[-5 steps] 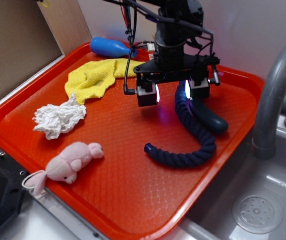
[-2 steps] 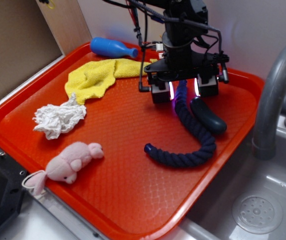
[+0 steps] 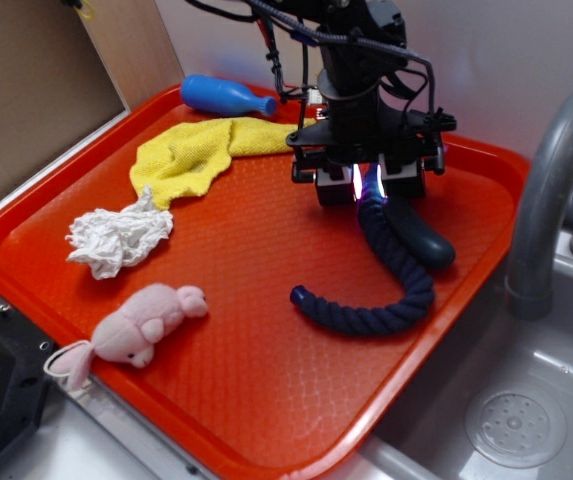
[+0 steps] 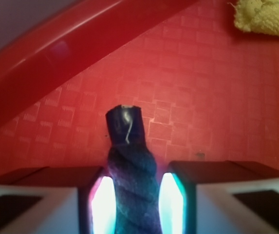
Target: Grab the blue rope.
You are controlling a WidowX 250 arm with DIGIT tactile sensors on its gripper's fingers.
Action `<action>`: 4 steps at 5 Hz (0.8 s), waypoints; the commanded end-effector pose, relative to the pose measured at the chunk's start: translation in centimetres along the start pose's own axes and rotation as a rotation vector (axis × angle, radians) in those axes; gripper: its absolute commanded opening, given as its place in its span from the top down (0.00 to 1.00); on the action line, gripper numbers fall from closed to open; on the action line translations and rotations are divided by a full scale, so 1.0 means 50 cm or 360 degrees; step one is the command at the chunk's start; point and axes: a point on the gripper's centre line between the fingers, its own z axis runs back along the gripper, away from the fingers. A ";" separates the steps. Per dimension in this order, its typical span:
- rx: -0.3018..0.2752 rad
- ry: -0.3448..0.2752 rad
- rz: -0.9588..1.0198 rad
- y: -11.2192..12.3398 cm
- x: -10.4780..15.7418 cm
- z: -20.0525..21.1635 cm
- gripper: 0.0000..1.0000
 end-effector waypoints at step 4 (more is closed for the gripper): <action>-0.0386 0.0472 -0.0658 0.251 0.034 0.321 1.00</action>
